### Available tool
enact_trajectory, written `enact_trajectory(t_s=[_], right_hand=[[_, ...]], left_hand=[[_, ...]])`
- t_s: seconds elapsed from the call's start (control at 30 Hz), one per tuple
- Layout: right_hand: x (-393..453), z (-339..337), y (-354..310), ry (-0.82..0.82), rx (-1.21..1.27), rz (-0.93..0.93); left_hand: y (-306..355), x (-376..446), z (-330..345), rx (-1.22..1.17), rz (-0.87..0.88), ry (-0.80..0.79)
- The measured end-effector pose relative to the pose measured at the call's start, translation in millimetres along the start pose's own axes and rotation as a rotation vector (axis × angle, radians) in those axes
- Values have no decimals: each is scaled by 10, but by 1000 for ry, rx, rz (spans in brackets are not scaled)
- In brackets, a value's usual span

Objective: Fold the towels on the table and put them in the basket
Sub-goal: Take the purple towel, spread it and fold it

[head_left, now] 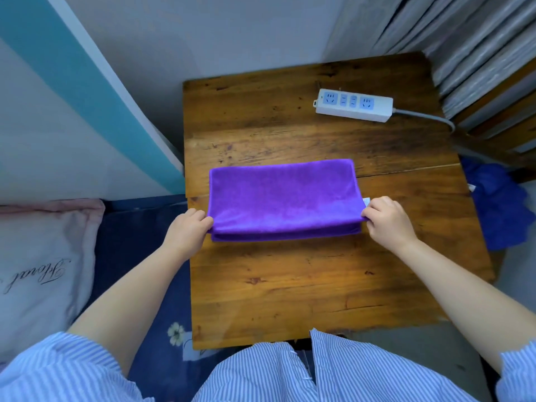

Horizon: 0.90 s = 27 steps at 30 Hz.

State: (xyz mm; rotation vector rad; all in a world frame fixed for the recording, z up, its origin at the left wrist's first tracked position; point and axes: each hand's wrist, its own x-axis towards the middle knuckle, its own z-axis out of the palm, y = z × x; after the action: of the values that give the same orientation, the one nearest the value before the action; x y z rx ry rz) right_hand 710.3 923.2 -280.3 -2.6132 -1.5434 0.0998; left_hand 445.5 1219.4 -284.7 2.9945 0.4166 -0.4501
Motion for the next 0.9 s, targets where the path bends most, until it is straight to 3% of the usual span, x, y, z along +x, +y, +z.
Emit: enact_trajectory(t_s=[0.27,0.4,0.5,0.63,0.8,0.9], right_hand=[[-85,217,-1,-109,-48,18],[-130,324,-43,-228,-120,47],[-111,315,-121,-368,-128,175],[-8,325,-269,-177,-76,155],[518,512,-711,-144,19,90],[939,580,-924,-147,64,101]], left_hand=[[86,-17,255,77,17,-8],[143,-50,429,125,-105,-67],[213,-72,439,91,-190,-86],[377,66,335,-92,-267,-18],[733,670,304,-362,-357,156],[854,1084,235,-370,-392,141]])
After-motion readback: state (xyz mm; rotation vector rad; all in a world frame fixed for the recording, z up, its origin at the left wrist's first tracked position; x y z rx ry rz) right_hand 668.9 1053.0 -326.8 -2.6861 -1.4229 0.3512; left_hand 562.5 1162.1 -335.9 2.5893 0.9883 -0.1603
